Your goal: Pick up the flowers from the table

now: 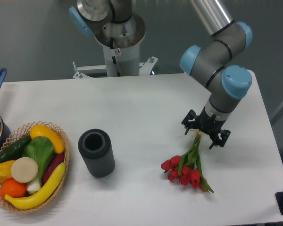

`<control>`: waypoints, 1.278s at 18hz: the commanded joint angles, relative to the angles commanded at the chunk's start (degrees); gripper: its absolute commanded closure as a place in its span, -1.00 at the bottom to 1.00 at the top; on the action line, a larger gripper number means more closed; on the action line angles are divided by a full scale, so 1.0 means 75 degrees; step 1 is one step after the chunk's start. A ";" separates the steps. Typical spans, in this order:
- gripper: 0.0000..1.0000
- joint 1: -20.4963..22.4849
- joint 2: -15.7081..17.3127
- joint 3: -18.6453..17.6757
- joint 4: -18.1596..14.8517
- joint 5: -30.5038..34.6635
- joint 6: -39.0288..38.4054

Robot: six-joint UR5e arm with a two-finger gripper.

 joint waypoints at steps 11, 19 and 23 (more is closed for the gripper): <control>-0.15 -0.0106 -0.0235 0.0023 0.0446 0.0012 -0.0446; 0.67 -0.0094 -0.0165 0.0257 0.0446 0.0000 -0.0761; 0.67 -0.0083 -0.0071 0.0281 0.0446 0.0000 -0.0797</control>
